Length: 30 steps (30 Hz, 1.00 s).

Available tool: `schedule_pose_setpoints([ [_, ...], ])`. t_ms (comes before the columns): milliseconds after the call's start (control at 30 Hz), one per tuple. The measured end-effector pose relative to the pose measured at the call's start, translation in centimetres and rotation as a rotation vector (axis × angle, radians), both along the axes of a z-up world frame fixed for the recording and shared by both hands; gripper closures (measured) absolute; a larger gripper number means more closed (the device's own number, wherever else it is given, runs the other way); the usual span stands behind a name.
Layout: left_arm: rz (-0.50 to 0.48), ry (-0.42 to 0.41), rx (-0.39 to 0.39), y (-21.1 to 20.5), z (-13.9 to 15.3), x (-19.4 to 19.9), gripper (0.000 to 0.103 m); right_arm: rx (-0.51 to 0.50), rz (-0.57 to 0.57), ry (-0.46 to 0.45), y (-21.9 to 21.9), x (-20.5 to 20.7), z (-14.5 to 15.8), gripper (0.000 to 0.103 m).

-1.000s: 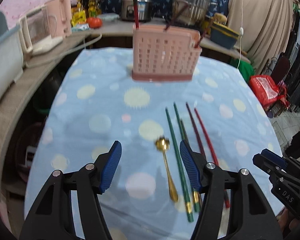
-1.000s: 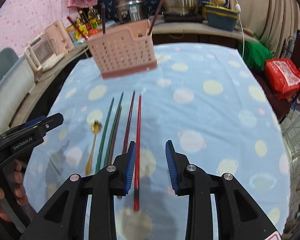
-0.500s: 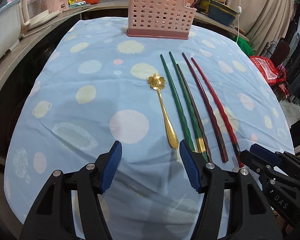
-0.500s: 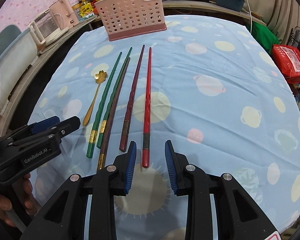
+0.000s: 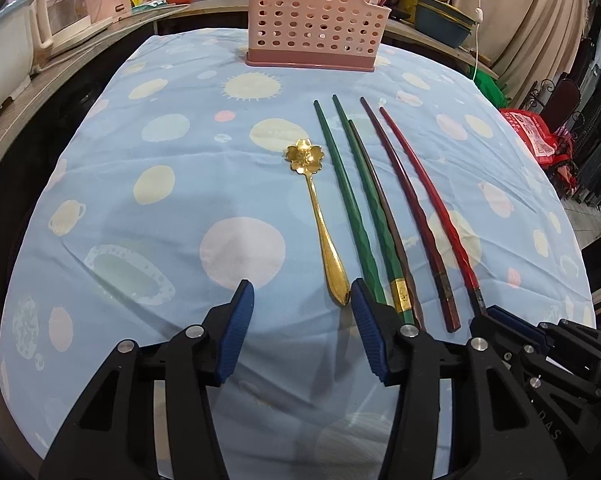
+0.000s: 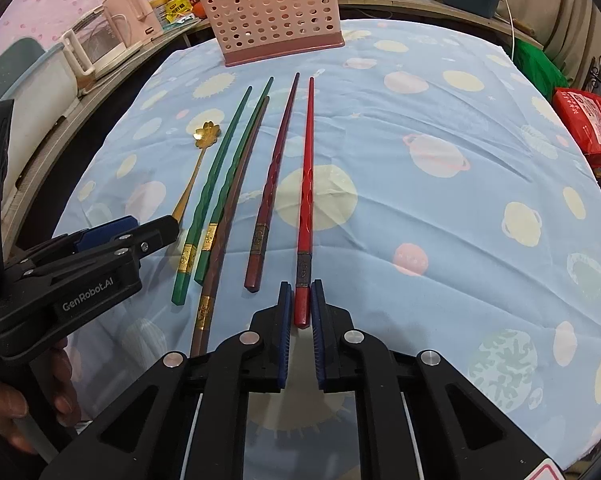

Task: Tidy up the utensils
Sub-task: 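Move both open tools back toward the remaining chopsticks and gold spoon, then grasp the bright red chopstick with the right tool while the left tool grasps the gold spoon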

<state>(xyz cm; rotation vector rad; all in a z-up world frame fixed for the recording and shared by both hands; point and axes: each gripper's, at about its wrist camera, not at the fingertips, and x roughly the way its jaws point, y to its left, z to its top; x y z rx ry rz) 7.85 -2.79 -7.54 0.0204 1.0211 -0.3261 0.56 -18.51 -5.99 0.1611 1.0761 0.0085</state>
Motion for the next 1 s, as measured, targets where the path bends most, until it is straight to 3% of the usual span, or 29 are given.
schedule_pose_setpoints([
  [200,-0.015,-0.015,0.011,-0.6,-0.2,0.4,0.072,0.0,0.001,-0.001,0.0,0.0,0.0,0.094],
  [333,-0.023,-0.008,-0.007,-0.4,-0.2,0.6,0.092,-0.006,0.005,-0.004,0.2,0.2,0.0,0.095],
  [600,-0.02,0.021,-0.051,0.4,0.4,0.2,0.093,0.008,0.0,-0.015,-0.1,-0.2,0.3,0.096],
  [1000,0.01,-0.066,-0.112,2.3,5.5,-0.5,0.096,0.046,-0.029,-0.133,-1.5,-1.1,5.2,0.096],
])
